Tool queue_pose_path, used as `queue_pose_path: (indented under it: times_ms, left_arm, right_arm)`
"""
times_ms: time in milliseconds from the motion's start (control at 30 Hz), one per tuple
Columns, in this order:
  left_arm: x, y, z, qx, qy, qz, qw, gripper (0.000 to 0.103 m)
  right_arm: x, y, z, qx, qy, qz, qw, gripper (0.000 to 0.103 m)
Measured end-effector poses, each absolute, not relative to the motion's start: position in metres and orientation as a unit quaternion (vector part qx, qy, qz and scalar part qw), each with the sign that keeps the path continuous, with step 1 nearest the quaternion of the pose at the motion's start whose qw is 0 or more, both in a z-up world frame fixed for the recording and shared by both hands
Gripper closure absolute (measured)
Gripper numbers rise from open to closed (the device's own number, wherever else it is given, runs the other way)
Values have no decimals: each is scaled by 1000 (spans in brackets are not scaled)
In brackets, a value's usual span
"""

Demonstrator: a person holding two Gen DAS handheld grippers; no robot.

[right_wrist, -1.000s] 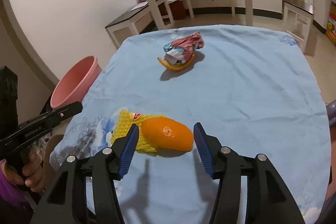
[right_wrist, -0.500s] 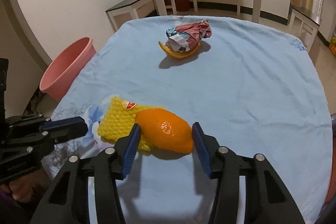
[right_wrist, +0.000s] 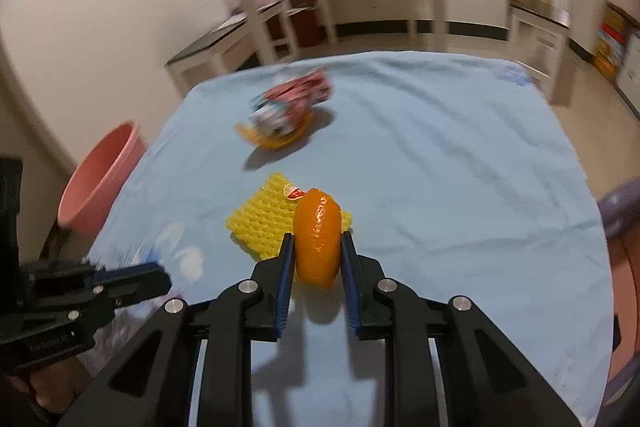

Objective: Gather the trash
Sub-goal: 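Close the right gripper on the orange and lift it, then grasp the yellow foam net with the left gripper while the right holds the orange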

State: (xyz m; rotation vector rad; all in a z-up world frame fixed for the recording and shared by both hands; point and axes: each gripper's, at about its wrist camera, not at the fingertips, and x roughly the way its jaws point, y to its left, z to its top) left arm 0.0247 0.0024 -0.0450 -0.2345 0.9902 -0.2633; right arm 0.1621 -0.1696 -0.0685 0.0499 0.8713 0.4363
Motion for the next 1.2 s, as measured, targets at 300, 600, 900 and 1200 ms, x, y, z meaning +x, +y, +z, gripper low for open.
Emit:
queue_pose_path:
  times_ms: [300,600,900,1200]
  left_arm:
    - [61,-11,-44,-136,464,-140,864,93]
    - [81,-41,-55,-135,484,-159,850,93]
    - [96,-51,-69,-109,508,-126,845,93]
    - [126,-41,-68,-130,503,-93,850,93]
  right_arm:
    - [174,-197,-70,78,410,165,893,82]
    - [177,-217,-70,80,407,134,900,81]
    - [178,-212,-73,79,417,153,892,81]
    - [179,-214,-75,90,421,165,887,81]
